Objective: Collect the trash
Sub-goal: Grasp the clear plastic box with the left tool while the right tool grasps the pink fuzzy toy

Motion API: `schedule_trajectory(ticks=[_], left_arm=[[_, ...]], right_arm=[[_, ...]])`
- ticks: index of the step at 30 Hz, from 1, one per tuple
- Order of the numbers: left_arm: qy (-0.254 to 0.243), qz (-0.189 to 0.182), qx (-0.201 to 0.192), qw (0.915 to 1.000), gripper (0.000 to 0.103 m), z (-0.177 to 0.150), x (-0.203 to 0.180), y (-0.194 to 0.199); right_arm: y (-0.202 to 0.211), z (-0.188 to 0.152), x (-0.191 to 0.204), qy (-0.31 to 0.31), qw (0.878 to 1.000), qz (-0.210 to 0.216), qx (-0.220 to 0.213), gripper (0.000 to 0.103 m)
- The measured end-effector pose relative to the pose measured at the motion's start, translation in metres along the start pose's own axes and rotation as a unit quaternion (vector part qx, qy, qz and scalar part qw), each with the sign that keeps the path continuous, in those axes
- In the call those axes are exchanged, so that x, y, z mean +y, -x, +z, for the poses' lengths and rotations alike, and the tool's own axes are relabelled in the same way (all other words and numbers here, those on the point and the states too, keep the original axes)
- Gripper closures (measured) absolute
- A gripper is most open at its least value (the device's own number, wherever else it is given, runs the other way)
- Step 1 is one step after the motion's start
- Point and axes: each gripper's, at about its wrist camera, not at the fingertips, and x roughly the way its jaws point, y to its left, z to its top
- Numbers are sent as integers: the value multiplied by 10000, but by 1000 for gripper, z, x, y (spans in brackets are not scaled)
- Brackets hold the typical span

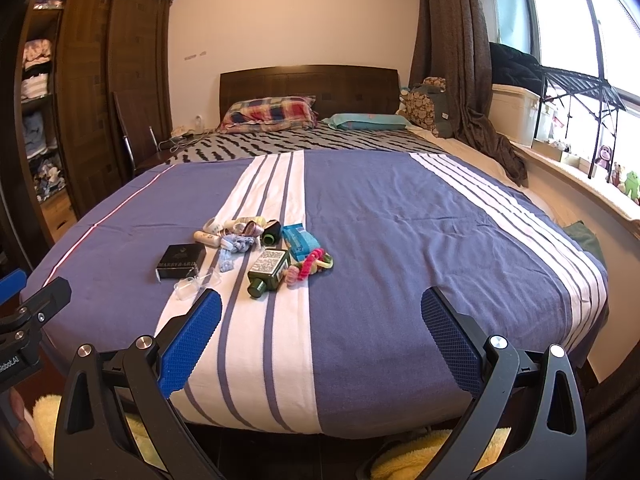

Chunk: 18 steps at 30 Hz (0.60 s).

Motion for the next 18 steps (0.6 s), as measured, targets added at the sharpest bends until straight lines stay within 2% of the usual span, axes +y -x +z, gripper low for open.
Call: schedule_trajectory(ticks=[10,14,18], left_arm=[[-24,48,549,9985,8,-13,11,-56],[-100,163,655,9977,8,-11,17,-81],[-187,154,669,9975,8,-10,20,-103]], right_arm=[[-56,-10,-8,-169,9987,151,461,3],[-81,-5,-6,-233,9987,110,433,3],[-111,0,-7,-375,9970,305,599,3]])
